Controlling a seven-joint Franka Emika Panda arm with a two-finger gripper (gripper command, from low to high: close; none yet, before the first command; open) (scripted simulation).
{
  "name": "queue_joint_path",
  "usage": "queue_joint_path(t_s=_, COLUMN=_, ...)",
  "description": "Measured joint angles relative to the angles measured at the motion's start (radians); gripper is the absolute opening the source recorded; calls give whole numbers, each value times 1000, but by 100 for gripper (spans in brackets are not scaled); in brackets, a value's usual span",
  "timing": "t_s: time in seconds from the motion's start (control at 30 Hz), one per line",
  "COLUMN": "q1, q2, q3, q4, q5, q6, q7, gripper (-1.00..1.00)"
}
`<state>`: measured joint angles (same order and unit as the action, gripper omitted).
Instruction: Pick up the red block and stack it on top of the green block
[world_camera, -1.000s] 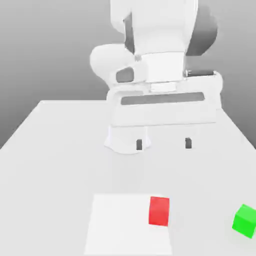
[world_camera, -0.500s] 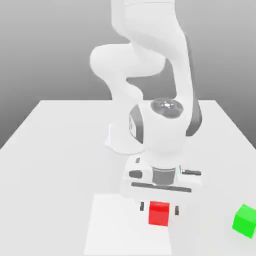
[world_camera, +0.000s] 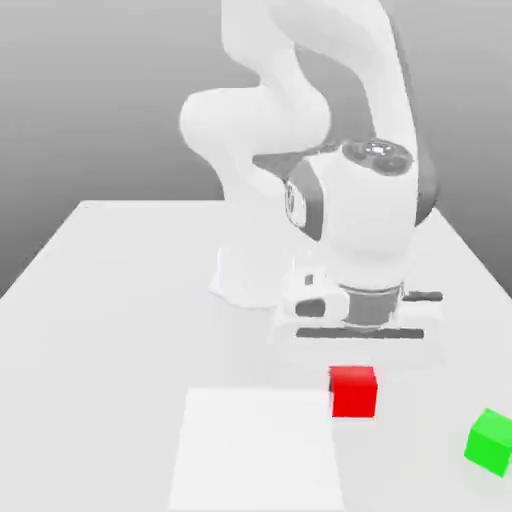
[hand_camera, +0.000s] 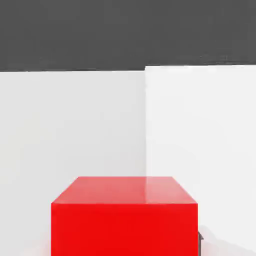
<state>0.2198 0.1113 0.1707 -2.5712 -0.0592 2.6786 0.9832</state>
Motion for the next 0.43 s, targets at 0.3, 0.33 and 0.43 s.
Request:
queue_joint_path(t_s=0.3, q1=127, q2=208, q3=98, q4=217, q5=-119, q6=-23, q7=-201, gripper=-100)
queue_joint_path(t_s=0.33, q1=137, q2=236, q3=87, q4=220, q5=-136, q6=1, q7=-190, gripper=100)
queue_joint_path(t_s=0.43, q1=137, q2=236, q3=87, q4=220, q5=-136, q6=1, q7=-190, gripper=100)
